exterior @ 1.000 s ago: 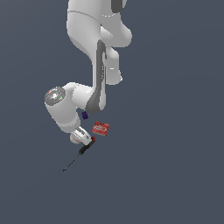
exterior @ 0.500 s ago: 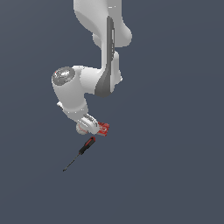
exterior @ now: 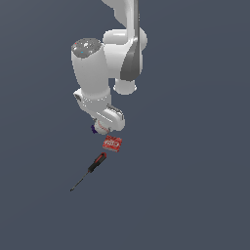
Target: Pick up a designated object from a clutter of objects.
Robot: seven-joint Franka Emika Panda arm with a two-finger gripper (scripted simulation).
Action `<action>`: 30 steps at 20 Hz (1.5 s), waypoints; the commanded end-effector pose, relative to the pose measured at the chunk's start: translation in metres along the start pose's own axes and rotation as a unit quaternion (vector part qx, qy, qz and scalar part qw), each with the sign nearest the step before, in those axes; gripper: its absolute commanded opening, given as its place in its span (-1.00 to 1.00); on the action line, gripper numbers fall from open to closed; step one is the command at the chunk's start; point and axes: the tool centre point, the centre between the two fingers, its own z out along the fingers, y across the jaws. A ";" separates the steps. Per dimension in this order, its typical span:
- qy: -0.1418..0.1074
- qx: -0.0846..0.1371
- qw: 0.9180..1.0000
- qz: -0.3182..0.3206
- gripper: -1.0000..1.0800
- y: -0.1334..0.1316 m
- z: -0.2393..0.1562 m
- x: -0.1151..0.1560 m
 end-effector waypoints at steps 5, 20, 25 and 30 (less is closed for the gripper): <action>0.002 -0.001 1.000 0.000 -1.00 -0.017 -0.057 -0.040; 0.002 -0.001 1.000 0.000 -1.00 -0.059 -0.186 -0.131; 0.001 -0.001 1.000 0.000 -1.00 -0.069 -0.214 -0.149; 0.001 0.000 1.000 0.000 -1.00 -0.076 -0.230 -0.159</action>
